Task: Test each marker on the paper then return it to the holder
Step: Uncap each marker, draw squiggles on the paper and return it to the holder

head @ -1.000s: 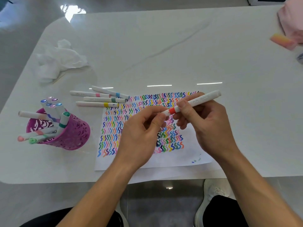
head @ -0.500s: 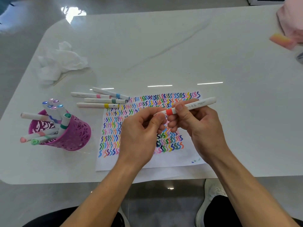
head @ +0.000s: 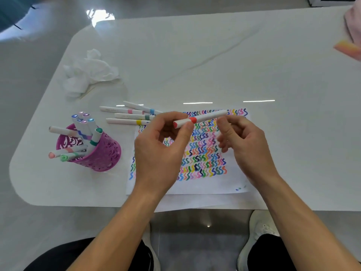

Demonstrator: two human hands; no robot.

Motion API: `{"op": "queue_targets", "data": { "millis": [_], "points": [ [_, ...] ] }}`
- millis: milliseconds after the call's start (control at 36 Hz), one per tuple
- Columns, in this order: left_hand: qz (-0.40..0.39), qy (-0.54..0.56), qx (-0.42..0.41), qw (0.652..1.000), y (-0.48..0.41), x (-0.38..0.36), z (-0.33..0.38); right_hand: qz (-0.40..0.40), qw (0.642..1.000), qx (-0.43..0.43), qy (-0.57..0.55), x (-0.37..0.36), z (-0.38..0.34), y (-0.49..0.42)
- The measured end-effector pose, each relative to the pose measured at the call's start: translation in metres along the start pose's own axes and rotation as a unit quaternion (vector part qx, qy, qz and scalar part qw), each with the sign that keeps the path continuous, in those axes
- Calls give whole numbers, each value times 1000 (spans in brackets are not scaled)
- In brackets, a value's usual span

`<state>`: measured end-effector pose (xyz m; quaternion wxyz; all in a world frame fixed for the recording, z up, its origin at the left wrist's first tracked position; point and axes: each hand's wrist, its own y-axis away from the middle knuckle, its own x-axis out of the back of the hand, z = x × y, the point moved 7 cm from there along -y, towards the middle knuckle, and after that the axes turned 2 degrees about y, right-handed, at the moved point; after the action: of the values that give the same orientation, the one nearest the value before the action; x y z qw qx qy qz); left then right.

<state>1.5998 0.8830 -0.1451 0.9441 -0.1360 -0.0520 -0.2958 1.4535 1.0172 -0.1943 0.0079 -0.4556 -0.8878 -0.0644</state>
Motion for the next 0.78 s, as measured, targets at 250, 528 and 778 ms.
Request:
{"op": "queue_targets", "data": {
  "millis": [250,528,778],
  "points": [
    [113,-54,-117,985,-20,65,27,89,990,30,101,19,12,-3],
    [204,-205,-229,929,-15,107,47,95,984,37,147,18,17,-3],
    [176,-259,-271,910,-8,100,52,85,982,39,164,11,16,-4]
  ]
}}
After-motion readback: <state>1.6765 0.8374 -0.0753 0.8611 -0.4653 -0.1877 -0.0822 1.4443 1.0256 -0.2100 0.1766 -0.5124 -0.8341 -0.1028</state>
